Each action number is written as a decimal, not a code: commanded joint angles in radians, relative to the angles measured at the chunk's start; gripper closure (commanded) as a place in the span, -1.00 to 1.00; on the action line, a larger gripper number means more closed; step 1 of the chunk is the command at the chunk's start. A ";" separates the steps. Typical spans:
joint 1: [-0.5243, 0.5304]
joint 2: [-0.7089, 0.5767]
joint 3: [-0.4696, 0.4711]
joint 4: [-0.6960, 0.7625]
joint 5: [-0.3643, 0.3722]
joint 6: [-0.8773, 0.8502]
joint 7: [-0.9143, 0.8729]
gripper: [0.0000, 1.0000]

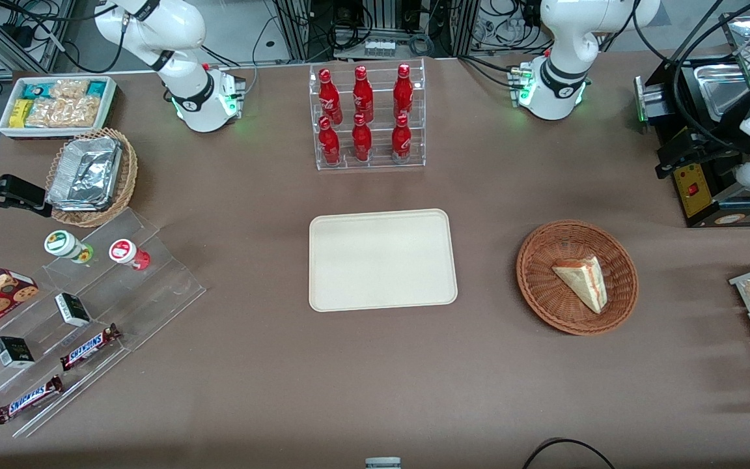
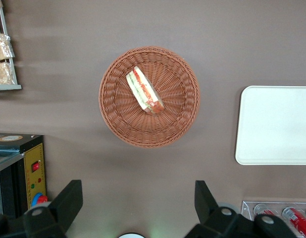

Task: Place sandwich from basket to tray
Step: 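Move the left gripper over the sandwich in the wicker basket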

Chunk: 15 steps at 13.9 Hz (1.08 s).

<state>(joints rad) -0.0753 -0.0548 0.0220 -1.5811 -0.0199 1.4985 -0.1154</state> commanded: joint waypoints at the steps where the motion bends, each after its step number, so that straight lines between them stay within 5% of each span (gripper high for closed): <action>1: -0.003 0.006 0.006 0.016 0.006 0.000 0.013 -1.00; 10: -0.008 0.151 0.007 0.001 0.037 0.081 -0.004 -1.00; 15: -0.009 0.171 0.007 -0.189 0.054 0.339 -0.041 -1.00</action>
<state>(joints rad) -0.0755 0.1341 0.0234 -1.6942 0.0181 1.7665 -0.1224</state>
